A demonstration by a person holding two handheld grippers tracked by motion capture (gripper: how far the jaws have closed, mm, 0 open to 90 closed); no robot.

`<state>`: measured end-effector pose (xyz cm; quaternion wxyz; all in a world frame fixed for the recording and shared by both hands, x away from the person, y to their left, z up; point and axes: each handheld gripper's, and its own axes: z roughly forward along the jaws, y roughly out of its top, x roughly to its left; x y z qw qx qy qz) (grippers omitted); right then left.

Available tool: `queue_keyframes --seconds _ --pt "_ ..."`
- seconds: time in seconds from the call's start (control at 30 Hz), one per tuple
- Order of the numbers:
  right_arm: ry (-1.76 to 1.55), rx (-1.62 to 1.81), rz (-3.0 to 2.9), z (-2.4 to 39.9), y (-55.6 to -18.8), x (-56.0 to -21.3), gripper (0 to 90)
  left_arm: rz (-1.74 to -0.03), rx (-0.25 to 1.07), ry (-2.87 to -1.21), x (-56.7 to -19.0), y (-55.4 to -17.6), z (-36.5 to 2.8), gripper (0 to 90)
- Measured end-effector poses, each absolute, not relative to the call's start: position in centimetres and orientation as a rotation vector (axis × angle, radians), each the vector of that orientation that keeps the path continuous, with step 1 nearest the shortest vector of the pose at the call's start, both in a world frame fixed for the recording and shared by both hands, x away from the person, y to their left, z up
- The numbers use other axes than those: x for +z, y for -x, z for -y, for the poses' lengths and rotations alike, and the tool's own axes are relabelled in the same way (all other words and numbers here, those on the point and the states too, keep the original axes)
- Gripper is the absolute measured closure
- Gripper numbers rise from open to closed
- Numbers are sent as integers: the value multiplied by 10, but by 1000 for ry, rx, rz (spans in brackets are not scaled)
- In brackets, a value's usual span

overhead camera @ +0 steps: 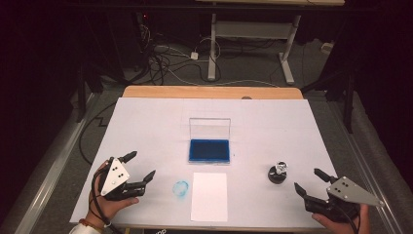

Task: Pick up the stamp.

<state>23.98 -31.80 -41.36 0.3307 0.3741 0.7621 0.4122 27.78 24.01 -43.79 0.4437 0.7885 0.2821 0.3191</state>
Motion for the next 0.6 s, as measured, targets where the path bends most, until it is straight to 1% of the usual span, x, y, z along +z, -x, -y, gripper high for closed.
queue_keyframes --seconds 0.1,0.37,0.47,0.6 --pt "-993 1083 -2008 320 -243 -415 245 -704 751 -1974 -441 -278 -240 178" --pt "-1001 1057 -2067 317 -250 -414 240 -687 706 -2014 -444 -277 -238 181" --pt "-1007 1060 -2096 318 -253 -411 236 -691 694 -2020 -446 -277 -239 182" --pt "-1022 1053 -2143 319 -263 -397 231 -701 673 -2028 -448 -276 -241 181"
